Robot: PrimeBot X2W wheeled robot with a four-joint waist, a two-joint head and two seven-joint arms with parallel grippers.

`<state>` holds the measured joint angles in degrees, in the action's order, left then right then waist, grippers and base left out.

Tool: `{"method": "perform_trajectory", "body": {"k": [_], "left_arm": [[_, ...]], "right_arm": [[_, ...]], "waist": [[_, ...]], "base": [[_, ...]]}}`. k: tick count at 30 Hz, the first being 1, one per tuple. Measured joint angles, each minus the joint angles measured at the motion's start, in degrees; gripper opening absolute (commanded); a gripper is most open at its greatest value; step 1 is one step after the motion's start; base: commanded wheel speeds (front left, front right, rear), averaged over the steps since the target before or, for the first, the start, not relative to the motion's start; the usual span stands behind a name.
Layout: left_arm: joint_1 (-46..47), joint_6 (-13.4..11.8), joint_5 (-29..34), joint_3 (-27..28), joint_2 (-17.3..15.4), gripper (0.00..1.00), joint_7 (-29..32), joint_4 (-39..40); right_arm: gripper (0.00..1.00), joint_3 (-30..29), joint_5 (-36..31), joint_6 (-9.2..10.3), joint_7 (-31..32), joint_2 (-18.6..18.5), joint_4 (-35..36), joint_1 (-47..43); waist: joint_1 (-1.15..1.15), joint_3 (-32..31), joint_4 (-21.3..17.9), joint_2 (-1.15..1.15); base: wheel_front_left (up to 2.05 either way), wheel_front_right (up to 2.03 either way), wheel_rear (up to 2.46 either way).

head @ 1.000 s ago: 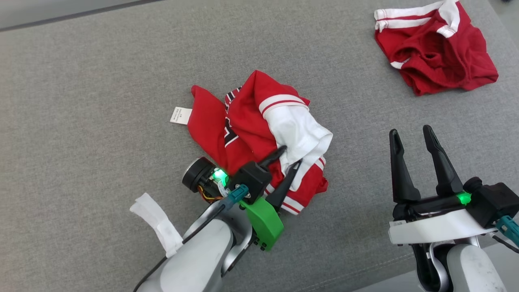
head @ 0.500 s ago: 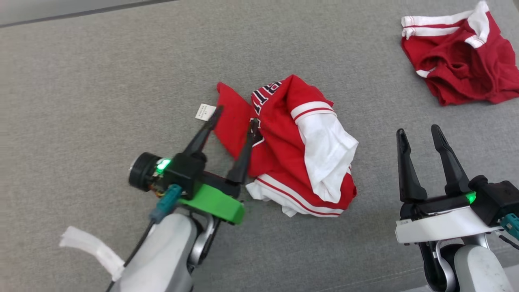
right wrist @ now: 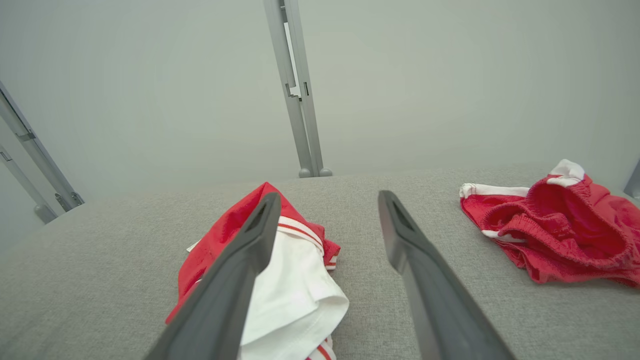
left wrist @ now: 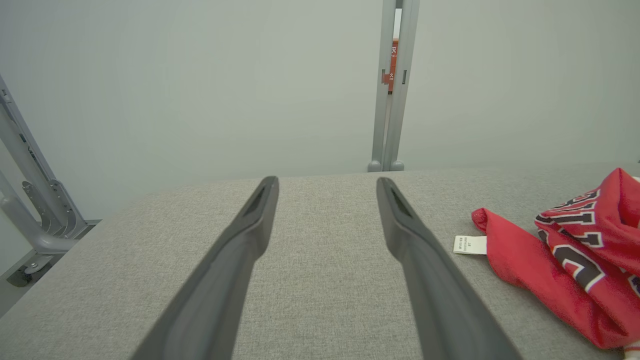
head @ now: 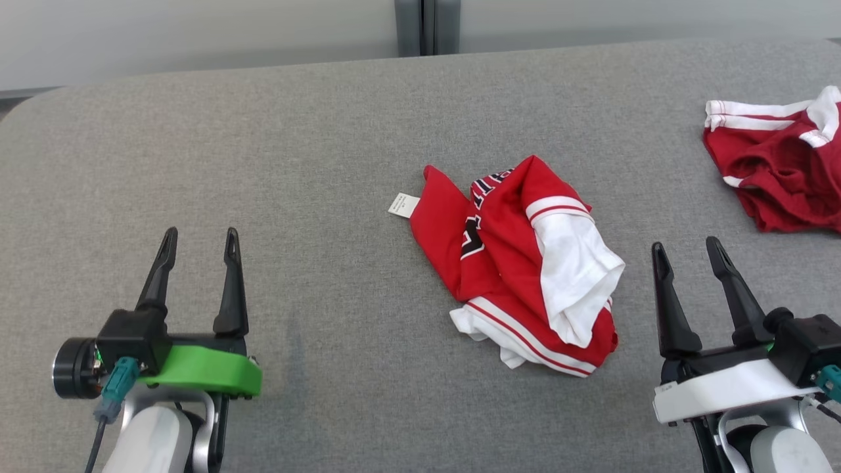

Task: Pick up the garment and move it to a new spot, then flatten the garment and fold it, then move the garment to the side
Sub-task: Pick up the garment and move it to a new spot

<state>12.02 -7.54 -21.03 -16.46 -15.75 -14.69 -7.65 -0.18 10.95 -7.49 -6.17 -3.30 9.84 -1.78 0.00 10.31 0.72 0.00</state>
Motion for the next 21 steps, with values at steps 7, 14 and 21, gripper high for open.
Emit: {"method": "perform_trajectory", "body": {"k": [7, 14, 21], "left_arm": [[-4.98, 0.04, -0.46, -0.64, -0.91, 1.00, 0.67, 0.76], [-8.06, -0.36, -0.91, -1.44, -1.03, 1.00, 1.27, 0.89], [-10.21, -1.01, -1.45, -1.57, -1.33, 1.00, 1.77, 1.04]], "right_arm": [[1.00, -0.40, -0.19, 0.00, 0.63, -0.05, -1.04, -3.32], [1.00, -0.71, -0.85, 0.00, 2.14, 0.00, -0.59, -5.97], [1.00, -0.52, -1.35, 0.00, 3.15, 0.14, 0.69, -7.46]], "waist": [[0.00, -3.55, 0.22, 0.00], [0.00, -6.69, -0.55, 0.00], [0.00, -9.08, -0.82, 0.00]], "base": [[0.00, 0.00, 0.00], [0.00, 0.00, 0.00], [0.00, 0.00, 0.00]]}}
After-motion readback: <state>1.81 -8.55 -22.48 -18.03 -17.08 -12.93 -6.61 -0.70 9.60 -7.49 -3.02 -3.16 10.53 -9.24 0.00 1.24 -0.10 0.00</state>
